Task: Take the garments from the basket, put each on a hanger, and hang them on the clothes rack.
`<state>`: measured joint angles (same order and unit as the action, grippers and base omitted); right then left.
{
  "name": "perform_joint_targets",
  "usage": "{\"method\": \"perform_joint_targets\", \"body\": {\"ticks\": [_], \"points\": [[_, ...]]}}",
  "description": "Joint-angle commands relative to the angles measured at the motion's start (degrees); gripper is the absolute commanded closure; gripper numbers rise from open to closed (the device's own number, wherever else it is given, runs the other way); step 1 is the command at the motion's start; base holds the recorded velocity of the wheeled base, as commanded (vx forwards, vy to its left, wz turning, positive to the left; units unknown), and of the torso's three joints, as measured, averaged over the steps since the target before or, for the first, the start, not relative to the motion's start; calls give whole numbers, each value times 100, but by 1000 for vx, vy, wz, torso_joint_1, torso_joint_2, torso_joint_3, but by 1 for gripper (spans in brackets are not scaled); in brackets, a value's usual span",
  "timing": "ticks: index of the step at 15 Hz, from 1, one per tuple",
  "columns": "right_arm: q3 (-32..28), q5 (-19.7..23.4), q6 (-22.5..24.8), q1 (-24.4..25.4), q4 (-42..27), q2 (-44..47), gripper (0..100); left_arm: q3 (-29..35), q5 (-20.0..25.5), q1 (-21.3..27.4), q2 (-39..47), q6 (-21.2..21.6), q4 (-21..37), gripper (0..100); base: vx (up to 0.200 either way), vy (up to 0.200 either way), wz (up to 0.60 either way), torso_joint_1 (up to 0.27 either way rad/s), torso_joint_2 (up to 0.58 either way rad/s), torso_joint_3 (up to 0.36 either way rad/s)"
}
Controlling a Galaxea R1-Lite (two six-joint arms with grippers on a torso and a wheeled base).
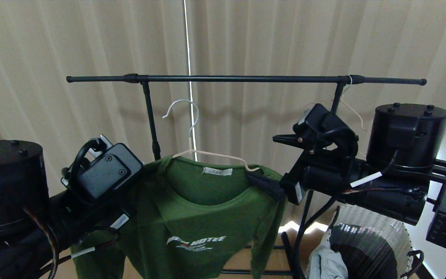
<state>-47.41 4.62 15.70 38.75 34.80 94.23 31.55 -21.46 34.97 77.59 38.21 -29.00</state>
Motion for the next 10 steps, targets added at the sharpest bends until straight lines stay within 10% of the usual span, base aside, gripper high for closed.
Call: {"method": "perform_joint_targets", "body": {"ticks": [1, 10], "points": [[-216, -5, 12, 9, 0, 324, 0, 9, 1, 141, -16, 11, -9, 100, 0, 0, 0, 0, 0, 0], [-638, -348, 126, 18, -18, 781, 0, -52, 221, 264, -7, 47, -255, 100, 0, 0, 0, 0, 0, 0]]}}
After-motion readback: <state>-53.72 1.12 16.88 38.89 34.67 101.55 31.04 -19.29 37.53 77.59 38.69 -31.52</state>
